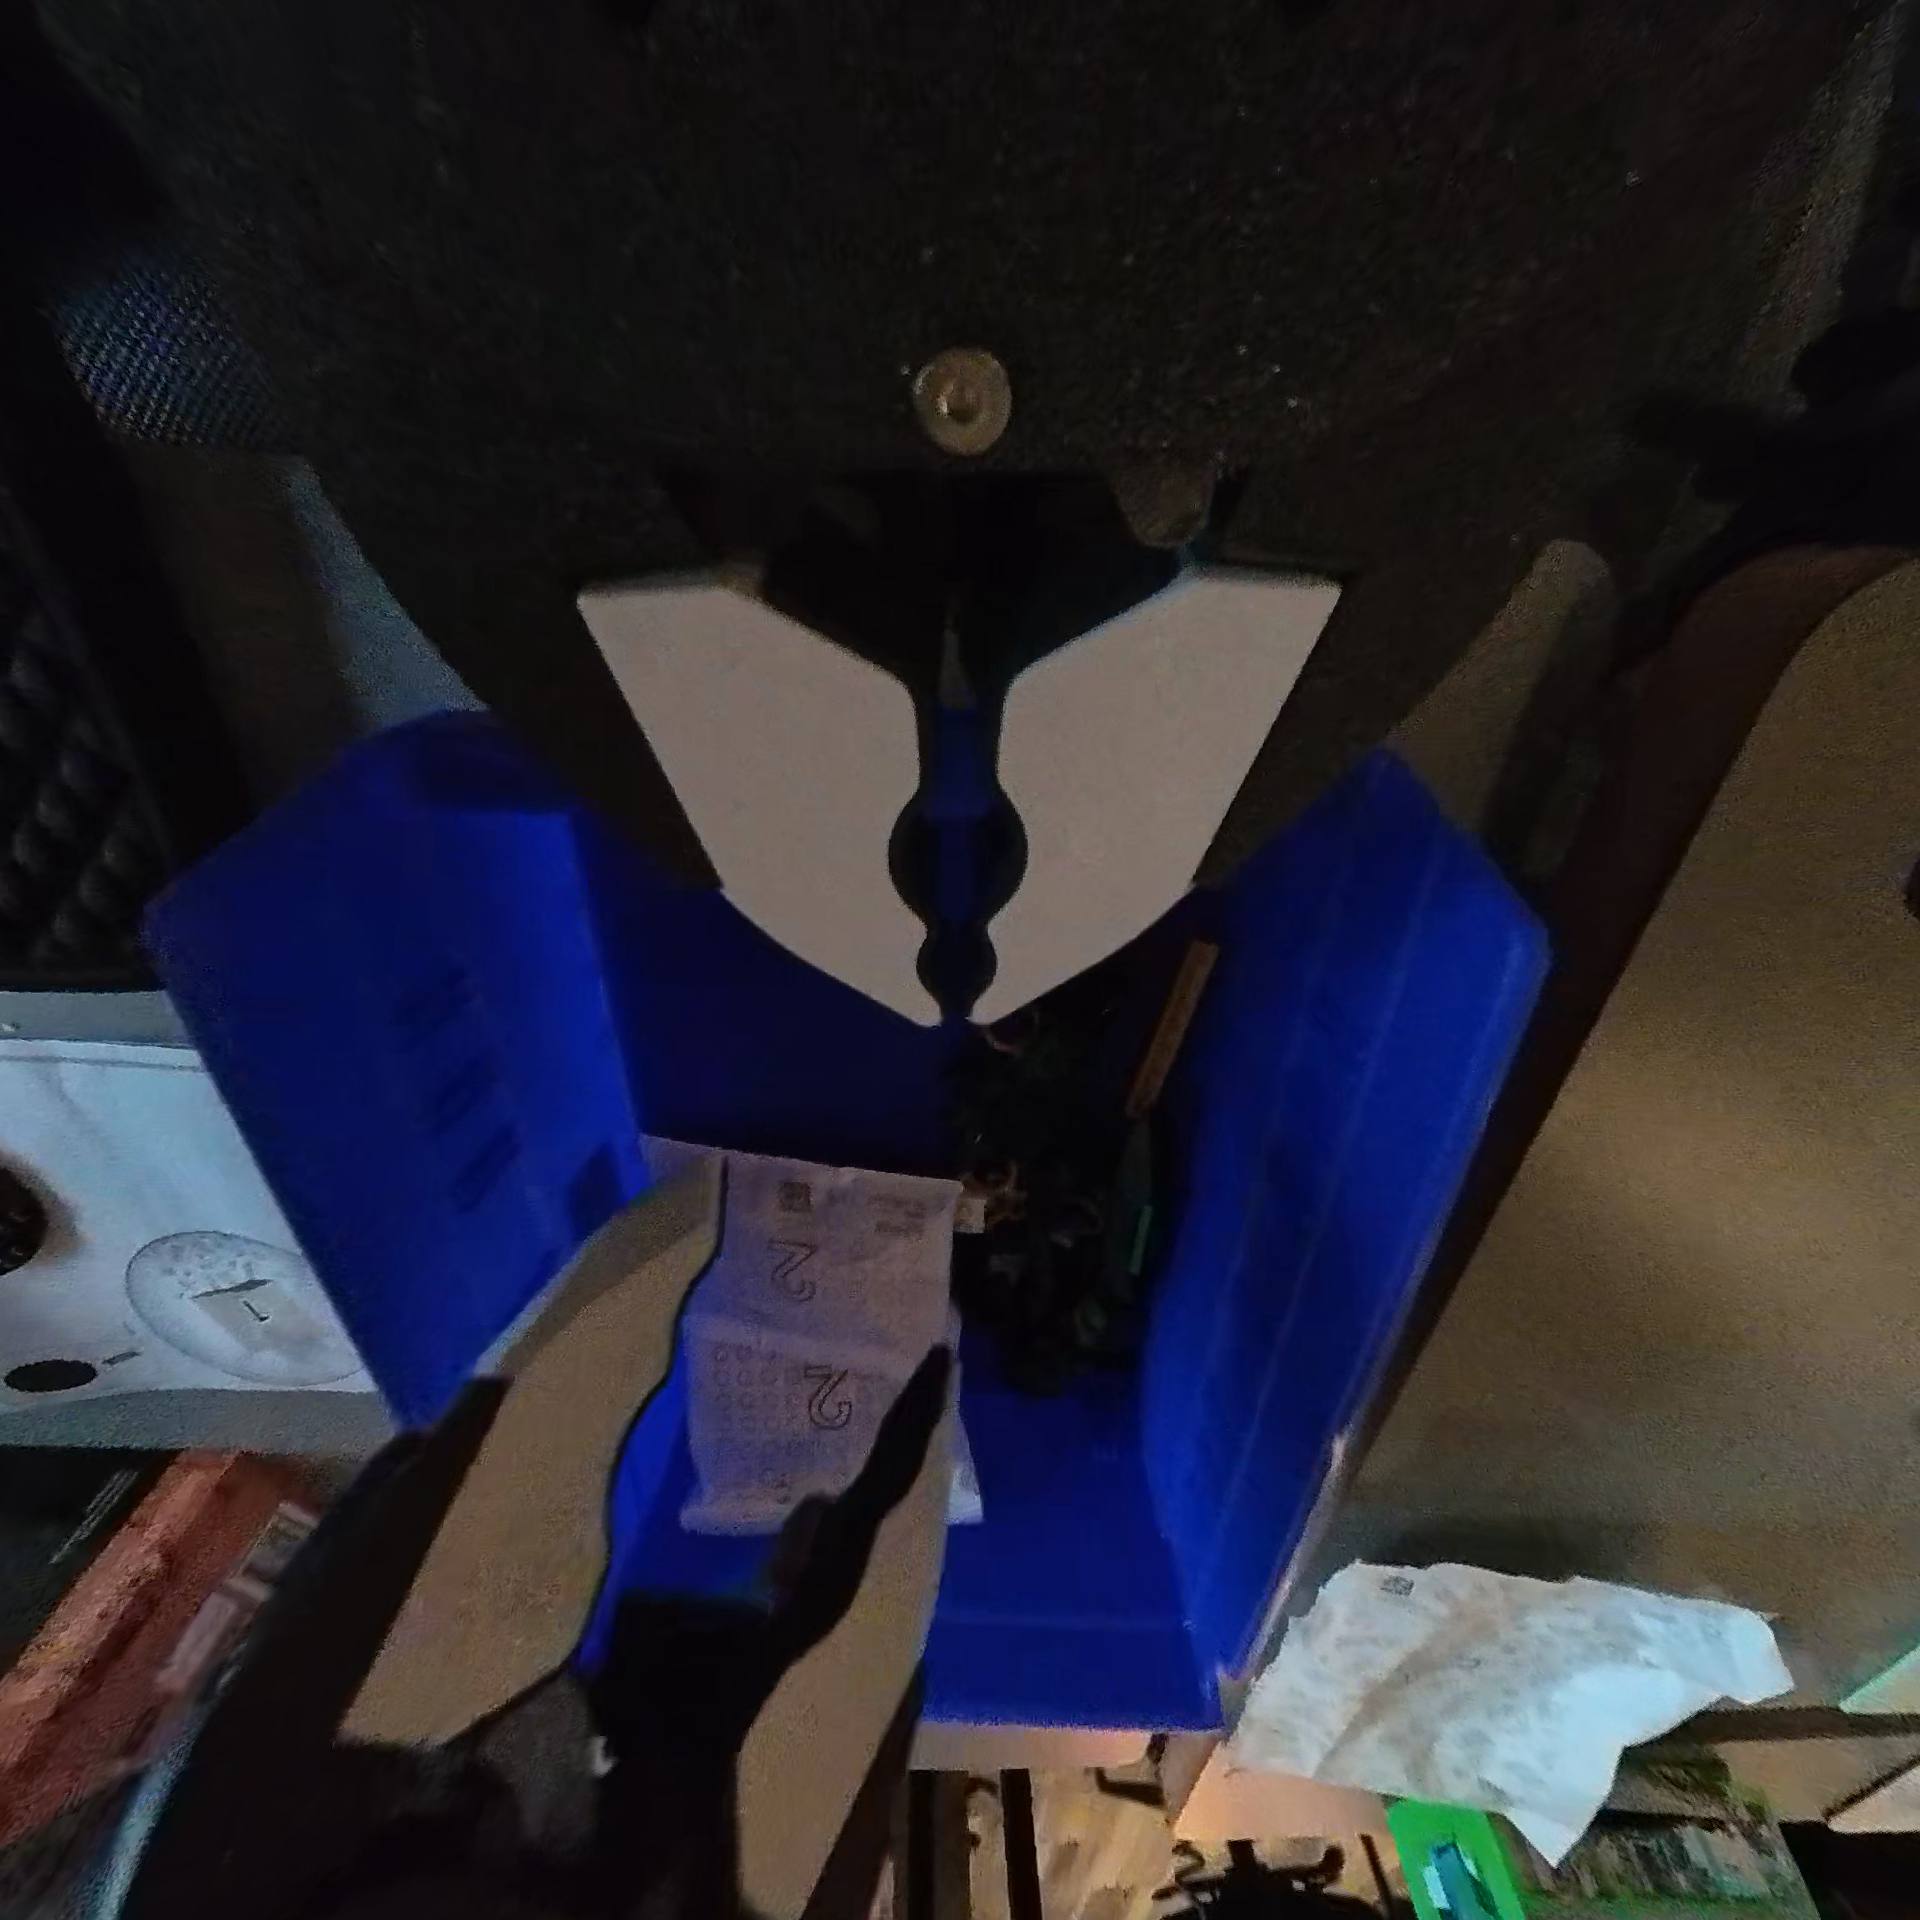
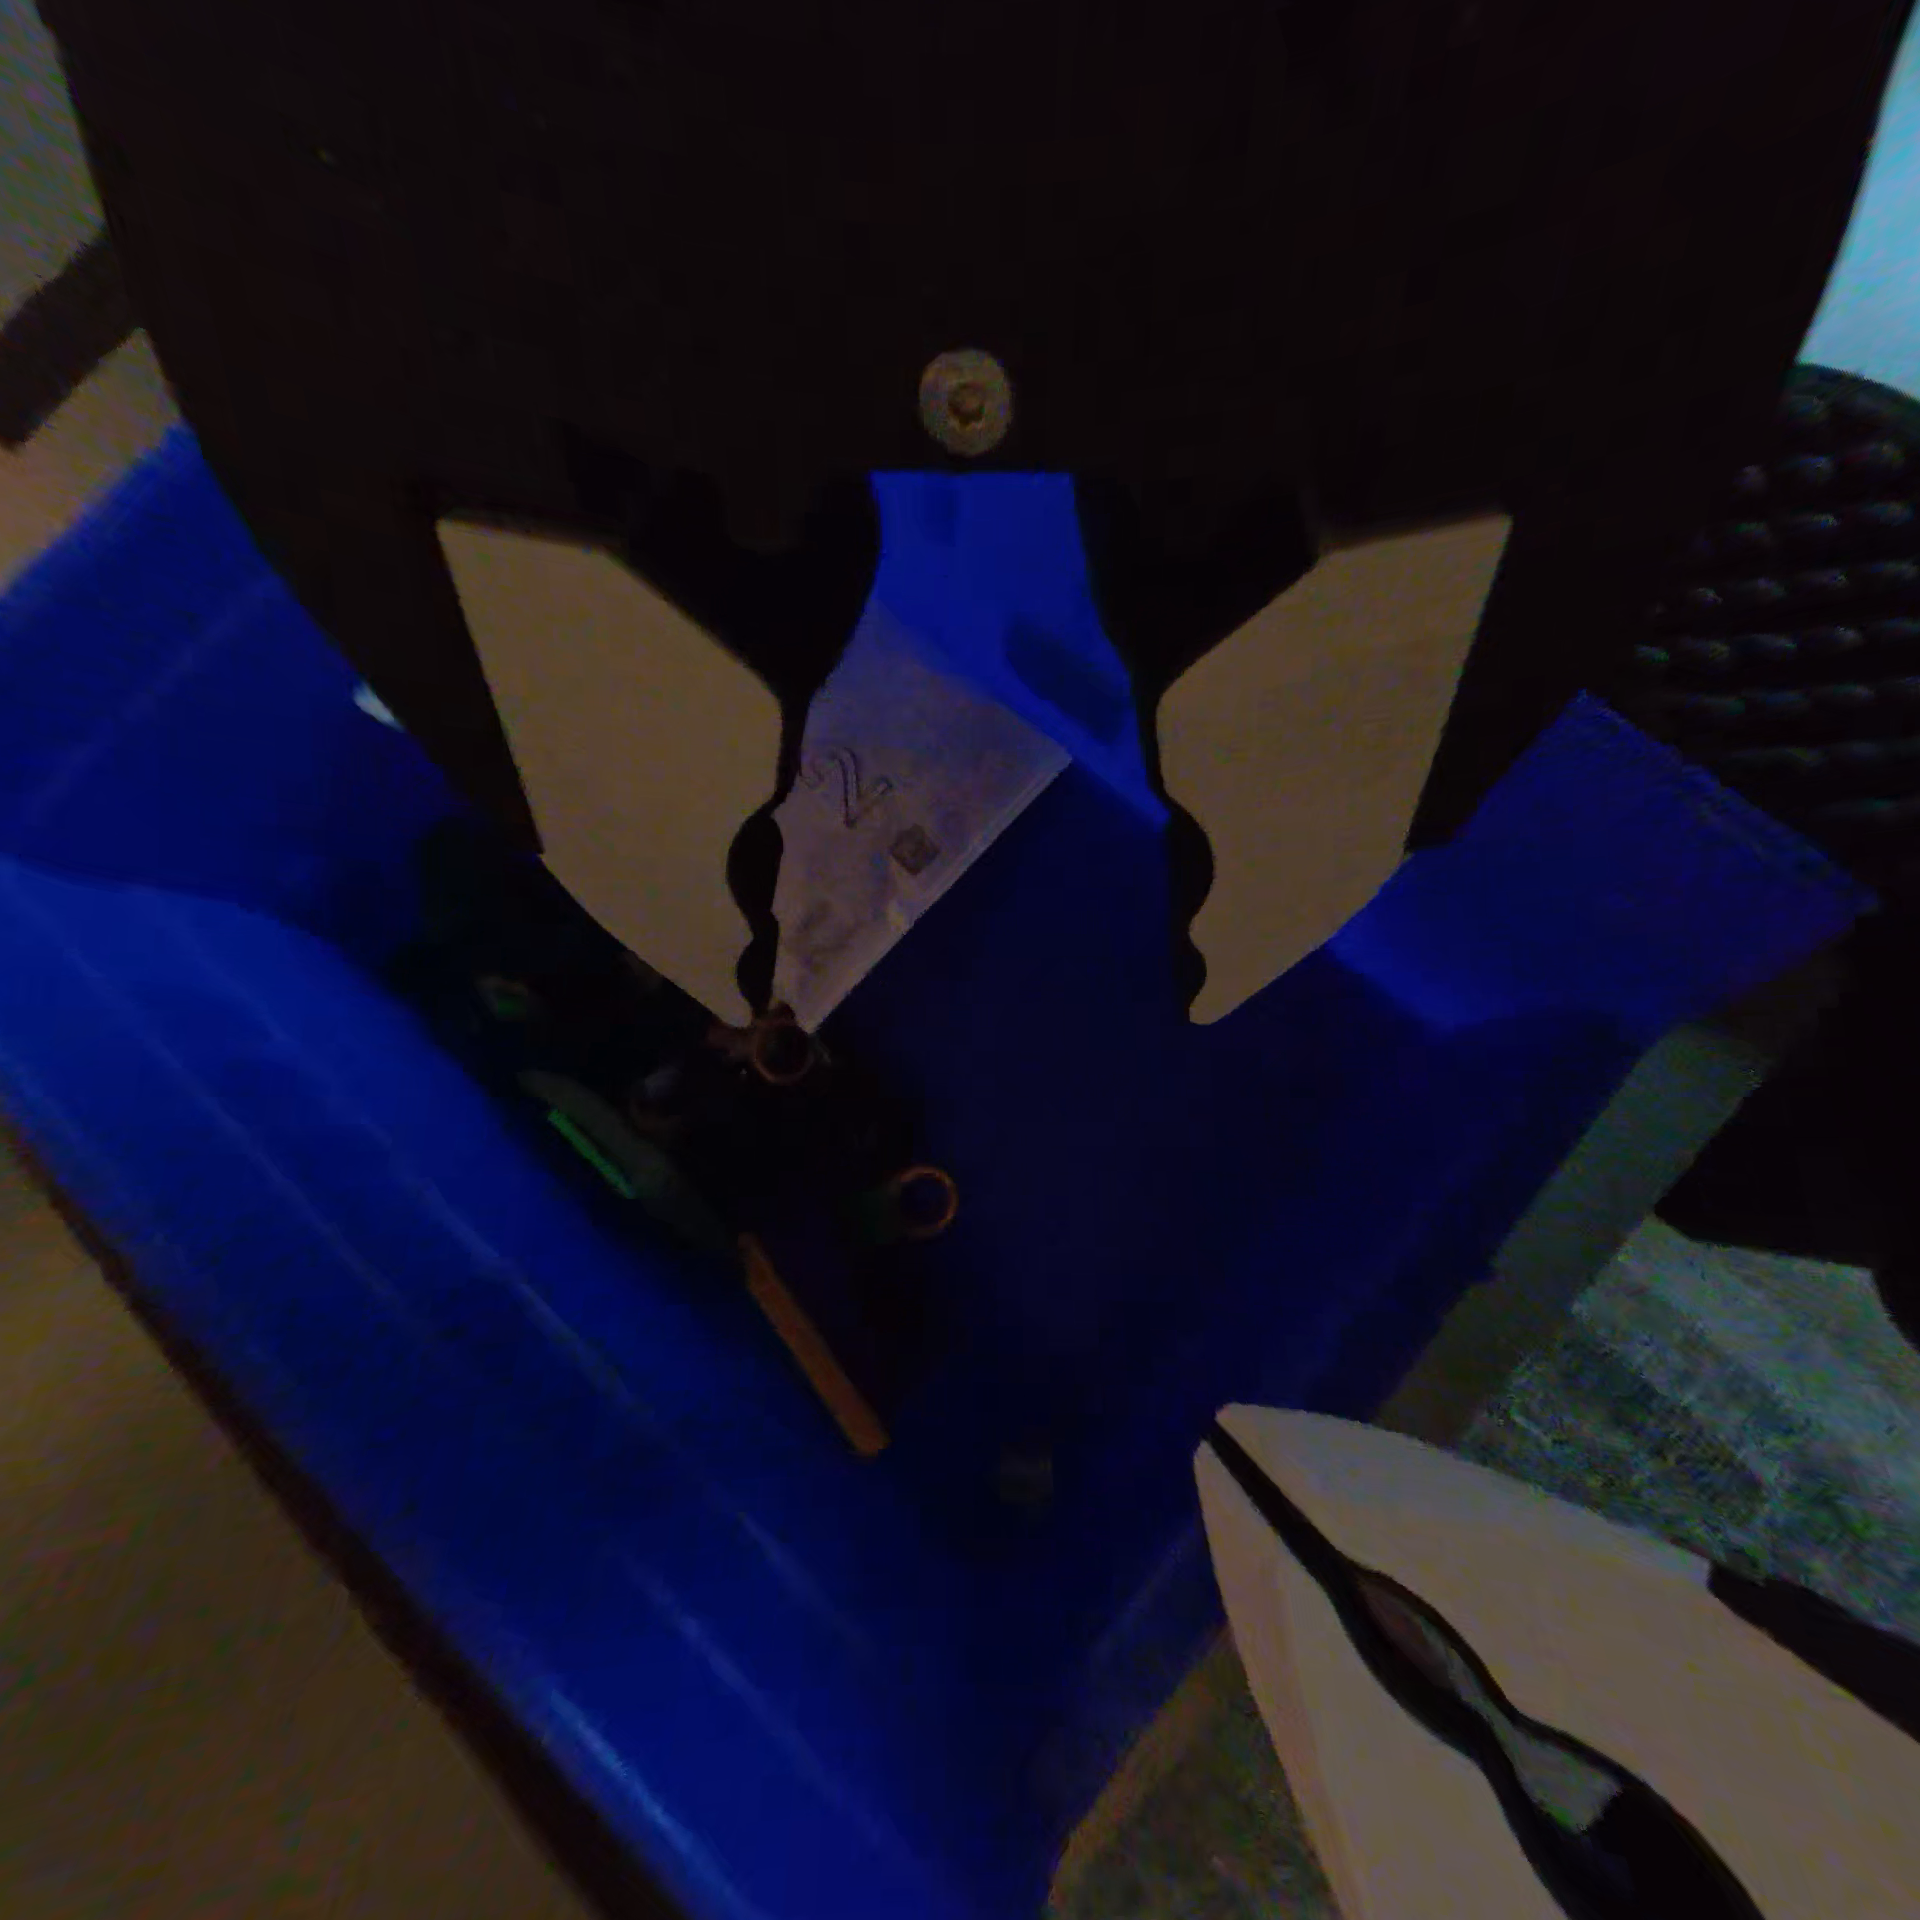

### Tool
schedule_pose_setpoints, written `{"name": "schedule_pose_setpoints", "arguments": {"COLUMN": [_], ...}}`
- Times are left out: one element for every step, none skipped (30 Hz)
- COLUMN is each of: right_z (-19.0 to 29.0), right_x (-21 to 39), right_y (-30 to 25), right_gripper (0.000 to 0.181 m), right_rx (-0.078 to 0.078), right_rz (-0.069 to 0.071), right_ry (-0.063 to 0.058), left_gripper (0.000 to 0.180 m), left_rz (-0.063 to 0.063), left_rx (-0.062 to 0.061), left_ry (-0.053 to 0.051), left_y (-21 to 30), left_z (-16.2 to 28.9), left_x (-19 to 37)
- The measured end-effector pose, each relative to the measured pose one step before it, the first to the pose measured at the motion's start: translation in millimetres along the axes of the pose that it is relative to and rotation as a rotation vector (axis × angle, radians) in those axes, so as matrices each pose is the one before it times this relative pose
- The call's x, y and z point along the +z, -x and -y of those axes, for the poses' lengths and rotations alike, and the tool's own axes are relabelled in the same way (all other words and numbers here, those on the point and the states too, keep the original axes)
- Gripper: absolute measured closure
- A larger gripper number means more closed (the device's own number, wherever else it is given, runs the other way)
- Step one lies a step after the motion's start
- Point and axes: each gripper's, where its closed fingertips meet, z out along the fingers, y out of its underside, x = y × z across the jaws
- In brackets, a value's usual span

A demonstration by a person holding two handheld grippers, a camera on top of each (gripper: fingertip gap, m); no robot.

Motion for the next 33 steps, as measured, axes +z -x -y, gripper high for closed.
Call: {"name": "schedule_pose_setpoints", "arguments": {"right_z": [2.20, 4.45, 5.40, 5.24, 3.17, 0.29, -0.78, -0.55, 0.38, 2.31, 2.98, 2.99, 3.45, 4.43, 5.88, 7.20, 5.68, 1.36, -2.03, -1.83, 0.12, 2.38, 4.11, 4.76, 3.58, -0.14, -0.39, -1.35, -1.48, 2.61, 1.23, -0.16, -1.42], "right_x": [7.16, 7.02, 6.65, 6.05, 5.51, 5.09, 4.07, 3.88, 3.10, 2.57, 2.97, 3.83, 4.14, 3.04, 2.19, 1.82, 5.54, 2.80, 3.24, 2.92, 2.64, 3.27, 1.50, 1.75, 1.53, 1.89, 1.77, 2.33, 1.95, 2.17, -0.74, -1.48, -1.61], "right_y": [-0.05, 2.16, 2.73, 0.72, -4.53, -8.54, -7.36, -3.84, -0.44, 1.73, 3.01, 3.58, 0.78, 0.05, -0.78, -0.52, -3.12, -1.12, -0.95, 0.16, 2.19, 4.17, 5.29, 4.84, 3.61, -2.63, -1.80, -1.82, -2.16, 0.07, -2.87, -5.28, -5.05], "right_gripper": [0.116, 0.131, 0.145, 0.165, 0.170, 0.174, 0.175, 0.175, 0.175, 0.175, 0.175, 0.175, 0.174, 0.174, 0.174, 0.174, 0.175, 0.175, 0.175, 0.175, 0.175, 0.174, 0.174, 0.174, 0.175, 0.174, 0.174, 0.175, 0.175, 0.175, 0.175, 0.176, 0.176], "right_rx": [-0.0102, -0.0194, -0.0313, -0.0370, -0.0260, -0.0160, -0.0071, -0.0031, -0.0035, -0.0071, -0.0082, -0.0041, 0.0050, 0.0129, 0.0180, 0.0218, 0.0251, 0.0228, 0.0177, 0.0100, 0.0032, 0.0046, 0.0162, 0.0215, 0.0192, 0.0117, 0.0073, 0.0134, 0.0242, 0.0275, 0.0208, 0.0082, -0.0059], "right_rz": [0.0263, 0.0396, 0.0501, 0.0320, -0.0035, -0.0300, -0.0283, -0.0103, 0.0009, 0.0062, 0.0128, 0.0190, 0.0084, 0.0031, -0.0008, -0.0011, -0.0066, -0.0071, -0.0071, -0.0037, 0.0045, 0.0206, 0.0258, 0.0238, 0.0179, -0.0197, -0.0109, -0.0079, -0.0081, -0.0016, -0.0124, -0.0289, -0.0309], "right_ry": [0.0099, 0.0014, -0.0055, -0.0073, -0.0018, 0.0141, 0.0176, 0.0160, 0.0139, 0.0019, -0.0023, 0.0007, -0.0017, -0.0117, -0.0257, -0.0358, -0.0221, 0.0022, 0.0245, 0.0200, 0.0010, -0.0144, -0.0235, -0.0238, -0.0163, 0.0053, 0.0006, 0.0024, 0.0005, -0.0184, -0.0106, 0.0002, 0.0058], "left_gripper": [0.180, 0.180, 0.180, 0.180, 0.180, 0.180, 0.180, 0.180, 0.180, 0.180, 0.180, 0.180, 0.180, 0.180, 0.180, 0.180, 0.180, 0.180, 0.180, 0.180, 0.180, 0.180, 0.180, 0.180, 0.180, 0.180, 0.180, 0.180, 0.180, 0.180, 0.180, 0.180, 0.180], "left_rz": [-0.0017, -0.0057, -0.0177, -0.0221, -0.0122, -0.0054, 0.0039, 0.0140, 0.0100, 0.0099, 0.0066, -0.0003, -0.0122, -0.0156, -0.0145, -0.0145, -0.0044, -0.0050, -0.0019, 0.0055, -0.0006, -0.0062, -0.0019, -0.0023, -0.0099, -0.0093, -0.0028, 0.0003, 0.0066, 0.0079, 0.0043, 0.0047, 0.0061], "left_rx": [-0.0055, -0.0036, -0.0007, -0.0004, -0.0031, -0.0004, 0.0063, 0.0053, 0.0018, 0.0029, 0.0030, -0.0021, -0.0026, -0.0003, -0.0027, 0.0001, 0.0060, 0.0034, -0.0027, -0.0013, -0.0020, 0.0047, 0.0106, 0.0080, 0.0056, 0.0084, 0.0048, -0.0017, -0.0006, -0.0012, -0.0035, -0.0028, -0.0029], "left_ry": [-0.0021, -0.0035, -0.0039, -0.0017, -0.0001, 0.0095, 0.0155, 0.0156, 0.0169, 0.0106, 0.0019, -0.0064, -0.0051, -0.0047, 0.0025, 0.0170, 0.0161, 0.0112, 0.0030, -0.0086, -0.0107, -0.0046, 0.0018, 0.0037, 0.0053, 0.0025, -0.0010, 0.0007, -0.0011, -0.0036, -0.0023, -0.0021, -0.0033], "left_y": [1.21, 3.32, -1.01, -1.94, -0.63, 0.38, 1.13, 2.43, 1.51, 1.46, 1.31, 0.56, -1.06, -1.44, -1.32, -1.43, -0.23, -0.65, -0.03, 0.54, -0.57, -1.99, -1.38, -1.47, -2.04, -2.12, -0.81, -0.24, 1.27, 1.86, 1.10, 1.24, 1.67], "left_z": [-1.17, -4.83, -0.56, -0.86, -1.17, -2.30, -3.18, -2.90, -2.77, -1.86, -0.51, 0.78, 0.29, -0.33, -1.39, -3.94, -4.60, -3.94, -2.07, 0.87, 2.02, 1.77, 1.07, 0.85, 0.31, 0.14, 0.48, 0.13, -0.18, -0.01, -0.07, -0.22, -0.01], "left_x": [-0.53, -0.11, -1.98, -2.01, -1.89, -1.48, -0.80, -0.24, -0.02, -0.22, 0.21, 0.22, 0.15, -0.47, -1.62, -3.05, -3.79, -3.66, -2.84, -2.17, -1.26, 0.33, 1.05, 2.07, 2.15, 2.05, 1.36, 0.66, -0.24, -0.48, -0.58, -0.61, -0.81]}}
